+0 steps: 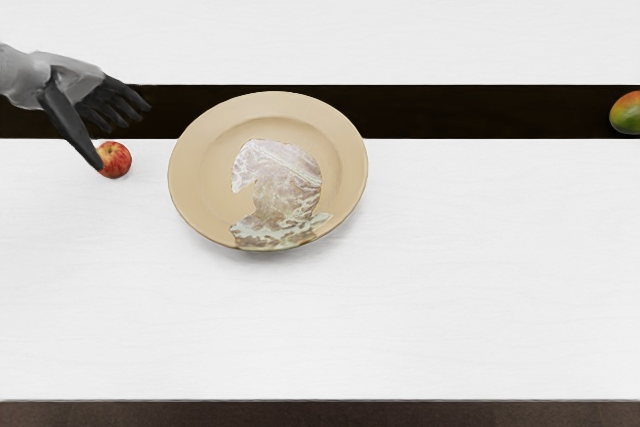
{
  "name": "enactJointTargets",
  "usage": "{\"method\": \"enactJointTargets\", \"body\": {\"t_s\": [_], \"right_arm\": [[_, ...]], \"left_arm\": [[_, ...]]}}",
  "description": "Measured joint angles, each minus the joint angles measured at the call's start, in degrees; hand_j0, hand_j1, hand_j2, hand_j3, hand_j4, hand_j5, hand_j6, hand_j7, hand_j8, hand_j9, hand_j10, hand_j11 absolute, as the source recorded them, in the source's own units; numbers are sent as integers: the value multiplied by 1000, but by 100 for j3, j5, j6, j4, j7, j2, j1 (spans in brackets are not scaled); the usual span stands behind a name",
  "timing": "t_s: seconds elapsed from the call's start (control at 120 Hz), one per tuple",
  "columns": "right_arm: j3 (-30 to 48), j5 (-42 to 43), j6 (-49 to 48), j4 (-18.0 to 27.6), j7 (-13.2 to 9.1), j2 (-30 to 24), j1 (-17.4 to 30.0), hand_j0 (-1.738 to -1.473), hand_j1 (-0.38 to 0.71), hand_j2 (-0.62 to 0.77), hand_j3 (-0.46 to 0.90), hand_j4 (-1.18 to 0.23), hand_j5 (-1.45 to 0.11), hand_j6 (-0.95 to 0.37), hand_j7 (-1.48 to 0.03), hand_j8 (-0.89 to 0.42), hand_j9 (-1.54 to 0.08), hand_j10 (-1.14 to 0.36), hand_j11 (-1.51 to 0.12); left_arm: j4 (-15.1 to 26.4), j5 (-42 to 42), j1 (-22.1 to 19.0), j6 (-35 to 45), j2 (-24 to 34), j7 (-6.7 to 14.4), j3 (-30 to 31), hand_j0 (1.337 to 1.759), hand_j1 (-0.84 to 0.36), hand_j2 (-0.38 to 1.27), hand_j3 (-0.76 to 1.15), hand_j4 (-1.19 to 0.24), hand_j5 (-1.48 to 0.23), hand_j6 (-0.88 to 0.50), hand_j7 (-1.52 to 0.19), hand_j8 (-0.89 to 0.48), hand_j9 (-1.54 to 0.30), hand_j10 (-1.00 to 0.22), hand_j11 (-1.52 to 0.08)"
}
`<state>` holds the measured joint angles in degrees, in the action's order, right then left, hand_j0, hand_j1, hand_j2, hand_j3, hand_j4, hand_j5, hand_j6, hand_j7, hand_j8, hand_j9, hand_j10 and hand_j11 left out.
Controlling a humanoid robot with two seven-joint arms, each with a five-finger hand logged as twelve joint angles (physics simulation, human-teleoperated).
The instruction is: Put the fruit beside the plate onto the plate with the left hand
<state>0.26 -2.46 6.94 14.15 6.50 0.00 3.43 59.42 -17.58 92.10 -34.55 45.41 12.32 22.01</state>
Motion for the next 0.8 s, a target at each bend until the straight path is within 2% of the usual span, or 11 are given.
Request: {"method": "enactJointTargets", "body": {"t_s": [0.125, 0.175, 0.267, 0.533, 0.8], "right_arm": [[0, 0, 0, 0, 0, 0, 0, -1658, -307, -7, 0, -35, -45, -35, -45, -35, -45, -35, -45], [0, 0, 0, 0, 0, 0, 0, -1658, -307, -7, 0, -35, -45, -35, -45, -35, -45, -35, -45], [0, 0, 0, 0, 0, 0, 0, -1658, -307, -7, 0, -35, -45, -35, -45, -35, -45, -35, -45], [0, 0, 0, 0, 0, 0, 0, -1658, -307, -7, 0, -35, -45, -35, -45, -35, -45, -35, -45], [0, 0, 0, 0, 0, 0, 0, -1658, -307, -7, 0, -35, -45, -35, -45, -35, -45, -35, -45]], "left_arm": [[343, -230, 386, 601, -3, 5, 629, 1658, 54, 50, 0, -248, -321, -249, -321, -248, -321, -248, -320], [558, -371, 715, 969, -21, 6, 903, 1658, 54, 50, 0, -248, -321, -249, -321, -248, -321, -248, -320], [840, -511, 1036, 1565, -167, 6, 1430, 1658, 54, 50, 0, -248, -321, -249, -321, -248, -321, -248, -320], [1104, -809, 1117, 2870, -830, 11, 2497, 1658, 54, 50, 0, -248, -321, -249, -321, -248, -321, -248, -321], [917, -620, 1103, 3181, -1431, -2, 2800, 1658, 54, 50, 0, -248, -321, -248, -321, -248, -321, -248, -321]]}}
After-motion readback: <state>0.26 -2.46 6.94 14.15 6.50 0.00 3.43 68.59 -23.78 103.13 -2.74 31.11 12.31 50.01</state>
